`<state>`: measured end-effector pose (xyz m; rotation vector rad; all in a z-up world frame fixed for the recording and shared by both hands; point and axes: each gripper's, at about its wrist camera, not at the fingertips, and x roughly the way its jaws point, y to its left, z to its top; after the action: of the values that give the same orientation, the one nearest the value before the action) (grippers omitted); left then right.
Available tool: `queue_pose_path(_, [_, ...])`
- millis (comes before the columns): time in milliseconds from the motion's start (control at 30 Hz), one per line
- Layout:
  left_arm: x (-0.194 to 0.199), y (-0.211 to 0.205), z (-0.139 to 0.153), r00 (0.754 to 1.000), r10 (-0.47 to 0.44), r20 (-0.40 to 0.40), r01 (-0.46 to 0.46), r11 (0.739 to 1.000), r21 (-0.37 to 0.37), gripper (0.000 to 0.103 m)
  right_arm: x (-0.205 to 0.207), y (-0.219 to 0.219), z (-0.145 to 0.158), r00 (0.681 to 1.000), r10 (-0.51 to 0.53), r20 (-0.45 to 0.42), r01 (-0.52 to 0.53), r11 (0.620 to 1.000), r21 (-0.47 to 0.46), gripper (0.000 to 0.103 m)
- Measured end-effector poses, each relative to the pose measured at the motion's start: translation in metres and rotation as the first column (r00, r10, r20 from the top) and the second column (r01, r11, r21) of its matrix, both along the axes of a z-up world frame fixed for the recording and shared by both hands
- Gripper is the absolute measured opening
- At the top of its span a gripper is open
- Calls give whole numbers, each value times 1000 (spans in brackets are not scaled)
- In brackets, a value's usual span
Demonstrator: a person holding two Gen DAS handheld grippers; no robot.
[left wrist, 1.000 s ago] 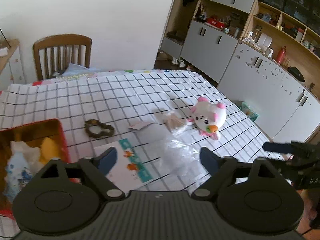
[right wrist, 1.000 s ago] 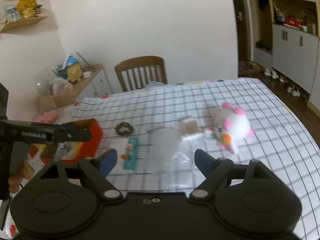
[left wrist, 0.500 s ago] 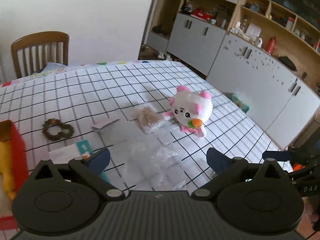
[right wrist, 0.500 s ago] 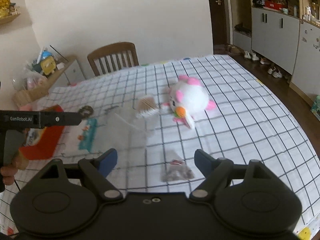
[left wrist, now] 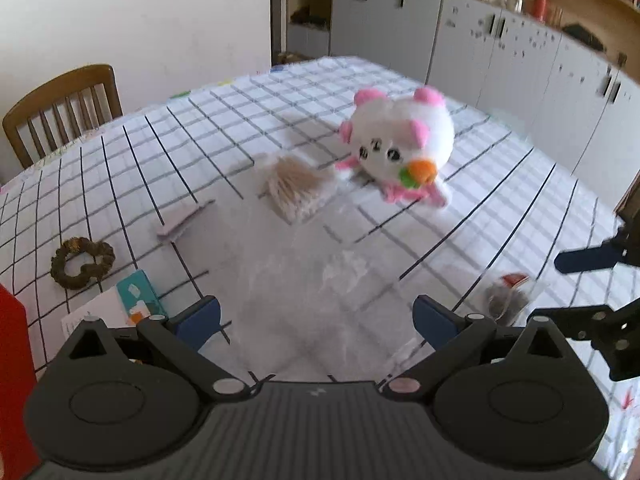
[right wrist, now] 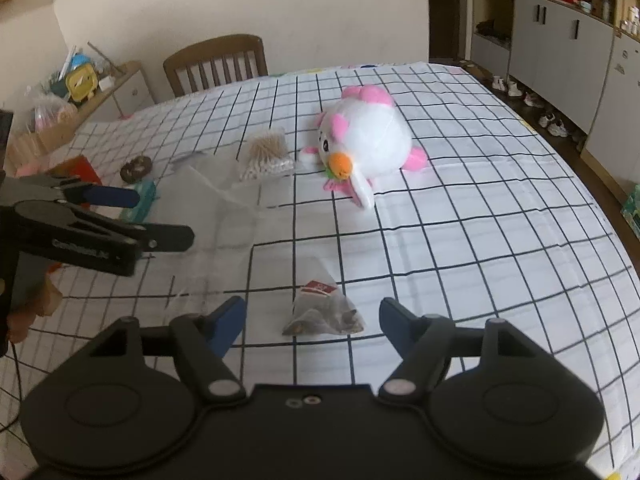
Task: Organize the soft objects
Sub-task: 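Grasp the clear plastic bag with the left gripper while the right gripper grasps the tea packet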
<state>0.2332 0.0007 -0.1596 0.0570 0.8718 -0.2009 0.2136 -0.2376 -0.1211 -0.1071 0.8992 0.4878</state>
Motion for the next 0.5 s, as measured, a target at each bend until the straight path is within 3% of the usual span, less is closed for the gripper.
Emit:
queue_pose_path(200, [8,-3,-18,998,13,-55,-13,1000,13,101,9,5,-12,1000,19,-18,-19,999,-28,67])
queue_pose_path(300, [10,-4,-22,997,23,-76,-22,1000,13,84,12,8,-16,999,26,-29,-27,999,-40,62])
queue_pose_path(500, [7,1,-20,995,46,-90,-46,999,-4,39,15,10,-21,999,22,-38,-24,999,-43,46])
